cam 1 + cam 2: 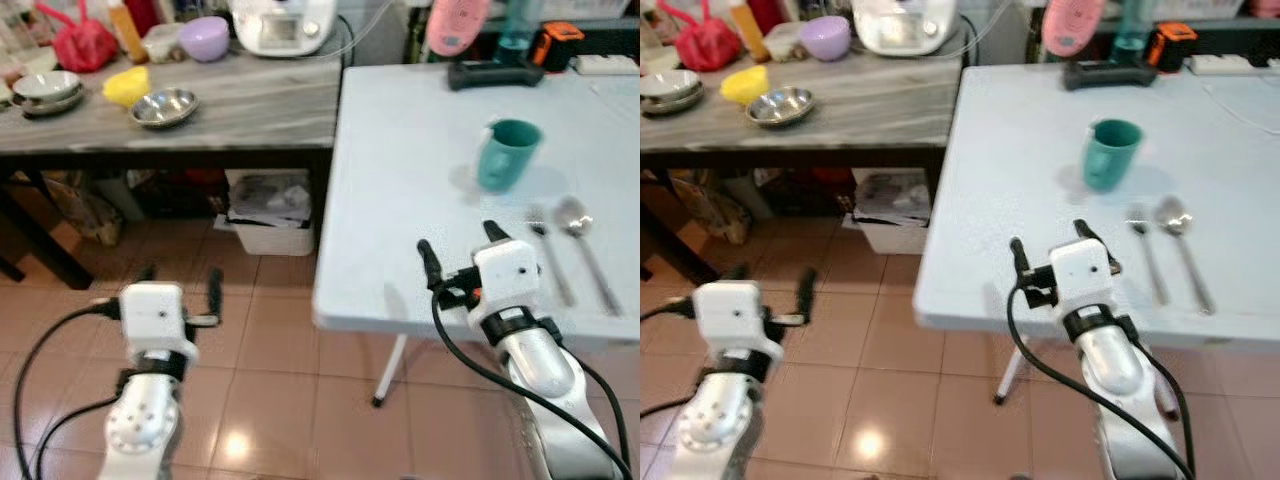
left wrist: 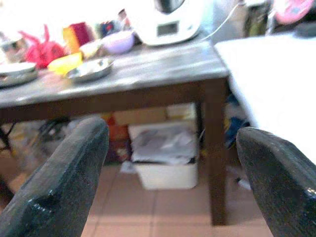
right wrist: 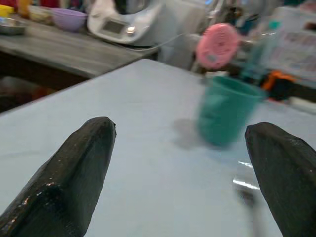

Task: Setting the table

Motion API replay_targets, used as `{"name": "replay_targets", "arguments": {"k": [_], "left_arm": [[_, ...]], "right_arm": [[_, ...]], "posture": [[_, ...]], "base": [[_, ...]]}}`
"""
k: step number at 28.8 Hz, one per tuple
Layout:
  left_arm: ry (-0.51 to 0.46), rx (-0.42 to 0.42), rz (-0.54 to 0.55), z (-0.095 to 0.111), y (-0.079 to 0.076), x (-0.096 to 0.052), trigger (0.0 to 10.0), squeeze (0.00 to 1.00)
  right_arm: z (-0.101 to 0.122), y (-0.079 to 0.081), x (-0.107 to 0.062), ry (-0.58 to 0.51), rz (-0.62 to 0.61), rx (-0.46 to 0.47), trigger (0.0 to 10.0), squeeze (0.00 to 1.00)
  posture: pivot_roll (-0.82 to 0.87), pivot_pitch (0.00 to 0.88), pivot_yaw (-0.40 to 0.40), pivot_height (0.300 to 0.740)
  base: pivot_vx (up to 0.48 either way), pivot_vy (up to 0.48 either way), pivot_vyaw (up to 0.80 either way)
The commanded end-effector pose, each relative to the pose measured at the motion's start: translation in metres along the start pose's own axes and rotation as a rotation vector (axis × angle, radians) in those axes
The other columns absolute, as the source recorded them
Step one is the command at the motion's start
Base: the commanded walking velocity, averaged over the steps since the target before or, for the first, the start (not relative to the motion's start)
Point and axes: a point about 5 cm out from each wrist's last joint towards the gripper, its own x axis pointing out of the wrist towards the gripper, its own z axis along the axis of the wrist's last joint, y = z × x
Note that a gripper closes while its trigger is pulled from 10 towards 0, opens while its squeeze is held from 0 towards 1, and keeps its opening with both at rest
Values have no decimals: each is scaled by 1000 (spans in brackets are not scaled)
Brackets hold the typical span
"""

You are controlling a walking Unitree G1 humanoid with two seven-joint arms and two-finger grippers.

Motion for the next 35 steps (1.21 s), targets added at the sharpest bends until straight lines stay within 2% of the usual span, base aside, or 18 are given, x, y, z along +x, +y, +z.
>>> {"name": "replay_targets", "arguments": {"k": [1, 16, 23, 35], "left_arm": [[21, 20, 17, -3, 8, -2, 10000, 0], [26, 15, 8, -4, 6, -1, 10000, 0], [23, -55, -20, -4, 2, 2, 10000, 0], [10, -62, -83, -2, -4, 6, 10000, 0]], "right_arm": [[3, 6, 0, -15, 12, 10, 10000, 0], [4, 8, 0, -19, 13, 15, 10000, 0], [5, 11, 3, -23, 23, 24, 10000, 0], [8, 32, 9, -32, 116, 115, 10000, 0]], "posture": [[-101, 129, 104, 740], [-105, 130, 108, 740], [-107, 133, 105, 740], [-95, 137, 116, 740]], "base": [[0, -480, 0], [0, -464, 0], [0, 0, 0], [0, 0, 0]]}}
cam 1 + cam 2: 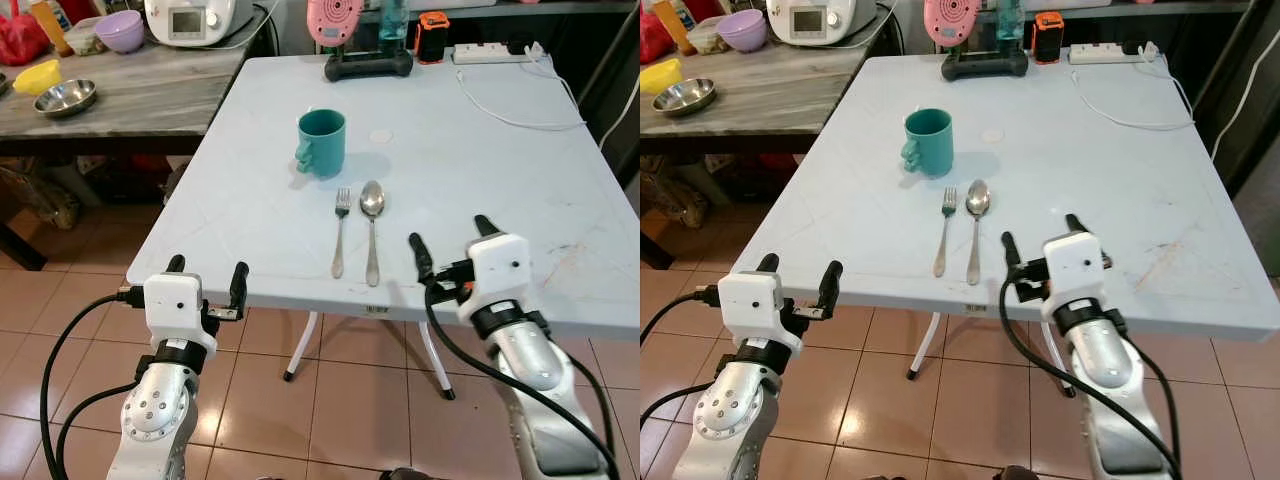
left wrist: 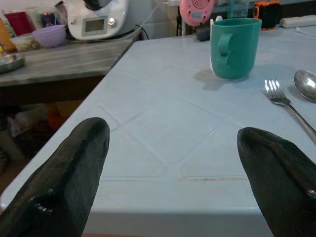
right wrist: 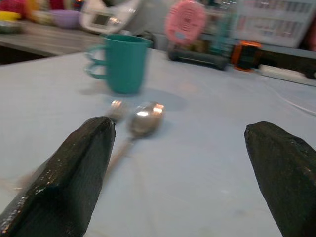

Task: Setting the table

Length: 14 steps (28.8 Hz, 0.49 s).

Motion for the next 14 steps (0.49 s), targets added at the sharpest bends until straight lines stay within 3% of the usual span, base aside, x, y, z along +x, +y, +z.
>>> {"name": "replay_targets", "arguments": {"k": [1, 6, 9, 14], "left_arm": [[4, 14, 1, -1, 6, -1, 10000, 0], [-1, 18, -2, 1, 7, 1, 10000, 0], [-10, 21, -1, 6, 10, 5, 10000, 0], [29, 11, -68, 2, 3, -4, 10000, 0]], "right_arm": [[4, 10, 5, -14, 48, 41, 10000, 0], [6, 21, 10, -19, 97, 84, 10000, 0], [9, 35, 22, -10, 166, 150, 10000, 0], [11, 44, 35, 0, 171, 217, 10000, 0]], "posture": [[-95, 137, 116, 740], [-88, 144, 124, 740], [-68, 163, 135, 740], [-46, 190, 140, 740]], "base": [[0, 0, 0], [0, 0, 0], [0, 0, 0], [0, 0, 0]]}}
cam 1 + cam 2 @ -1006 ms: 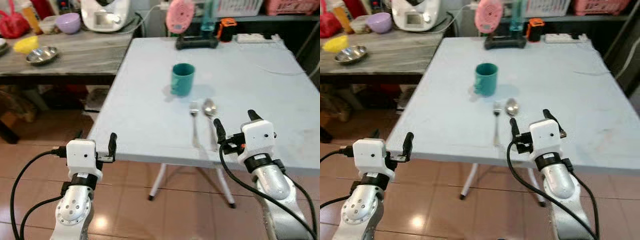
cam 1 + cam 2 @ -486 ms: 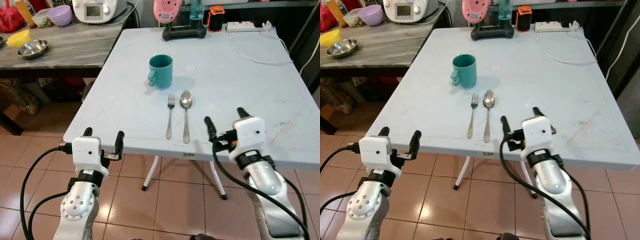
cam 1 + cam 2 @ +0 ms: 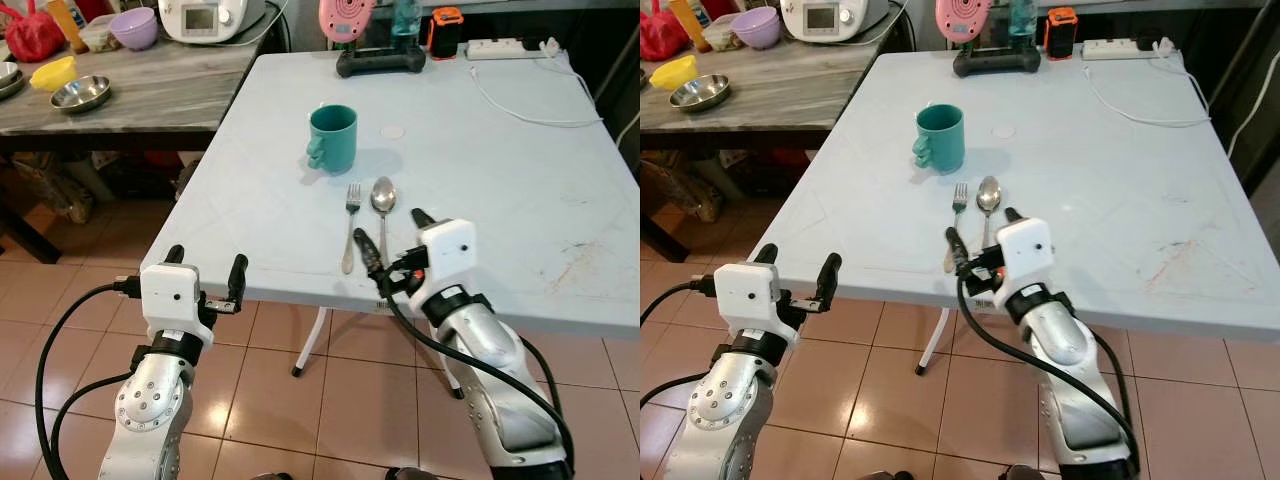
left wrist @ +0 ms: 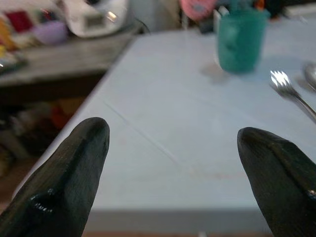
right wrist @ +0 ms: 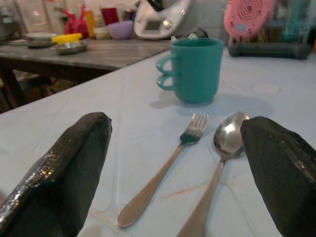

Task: Setting the table

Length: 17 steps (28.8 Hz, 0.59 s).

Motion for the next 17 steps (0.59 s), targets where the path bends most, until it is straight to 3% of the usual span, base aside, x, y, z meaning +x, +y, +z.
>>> {"name": "replay_targets", "arguments": {"k": [1, 5, 9, 14, 17], "left_arm": [[25, -2, -51, -2, -3, -6, 10000, 0], [47, 23, -169, -5, -13, -13, 10000, 0], [44, 29, -170, -3, -9, -13, 10000, 0], [-21, -11, 3, 10, 9, -6, 10000, 0], [-25, -20, 45, 10, 13, -6, 10000, 0]], "right_arm": [[-1, 6, 7, 11, 8, 36, 10000, 0], [-2, 14, 20, 32, 24, 72, 10000, 0], [2, 14, 24, 10, 20, 50, 10000, 0], [1, -5, -3, -15, -58, -52, 10000, 0], [-3, -16, -18, -2, -113, -103, 10000, 0]], "posture": [[-44, 193, 140, 740], [-28, 207, 139, 740], [-25, 205, 133, 740], [-49, 182, 117, 740], [-57, 177, 113, 740]], "base": [[0, 0, 0], [0, 0, 0], [0, 0, 0], [0, 0, 0], [0, 0, 0]]}}
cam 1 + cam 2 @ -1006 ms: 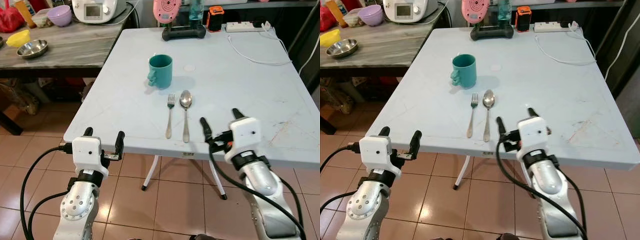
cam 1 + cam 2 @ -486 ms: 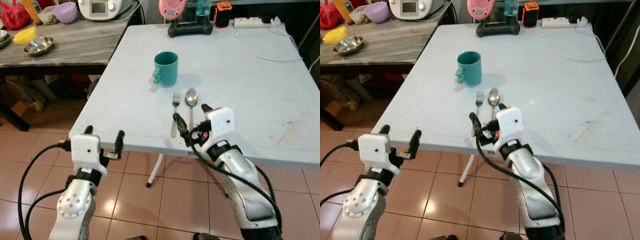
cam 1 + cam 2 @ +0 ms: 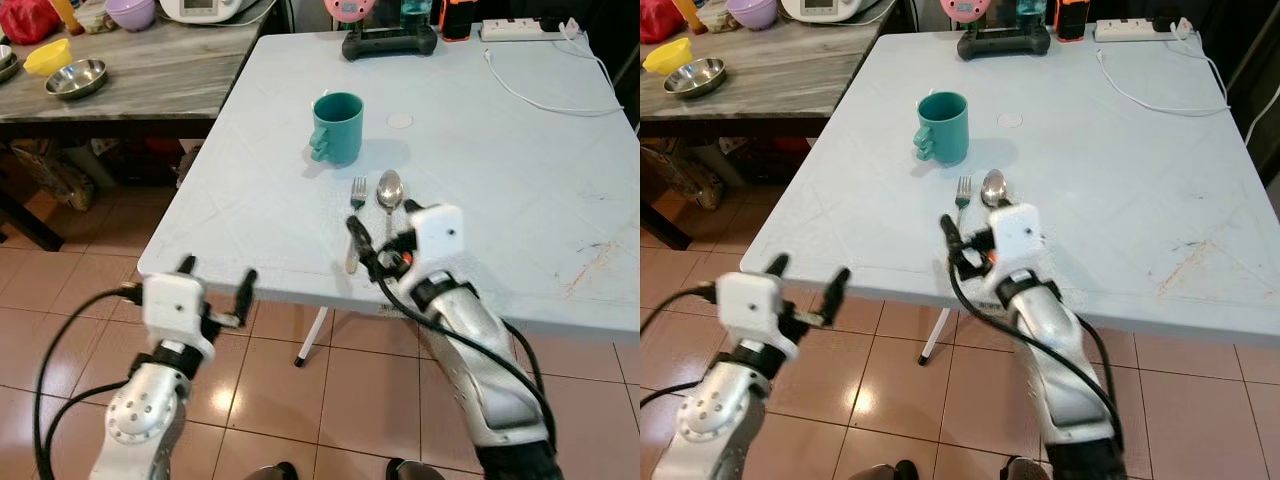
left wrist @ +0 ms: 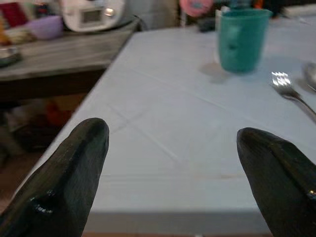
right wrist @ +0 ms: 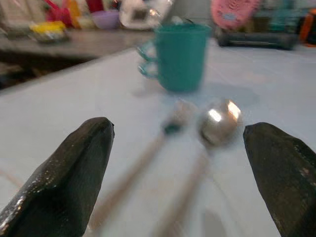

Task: Setting the table

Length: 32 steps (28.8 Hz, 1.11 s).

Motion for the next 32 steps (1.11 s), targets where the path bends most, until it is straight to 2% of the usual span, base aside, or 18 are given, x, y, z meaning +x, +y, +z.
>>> {"name": "replay_targets", "arguments": {"k": [1, 6, 8, 12, 16, 32], "left_arm": [[9, -10, 41, -2, 6, -3, 10000, 0], [28, -48, 48, -11, 5, -2, 10000, 0], [28, -54, 42, -12, 3, 0, 10000, 0], [20, -63, 20, -11, -1, 8, 10000, 0], [14, -74, 19, -10, -2, 12, 10000, 0], [23, -73, 26, -15, -2, 9, 10000, 0]], "right_arm": [[7, -5, -6, -35, -32, -36, 10000, 0], [1, -28, -24, 12, -125, -83, 10000, 0], [1, -30, -26, 13, -128, -89, 10000, 0], [4, -30, -26, -2, -125, -100, 10000, 0], [7, -27, -24, -16, -119, -99, 10000, 0], [9, -24, -24, -19, -100, -108, 10000, 0]], "posture": [[-71, 170, 110, 740], [-113, 157, 105, 740], [-113, 157, 105, 740], [-147, 150, 113, 740], [-153, 150, 116, 740], [-142, 155, 108, 740]], "base": [[0, 0, 0], [0, 0, -106], [0, 0, -609], [0, 157, -647], [0, 422, 0], [0, 433, 0]]}}
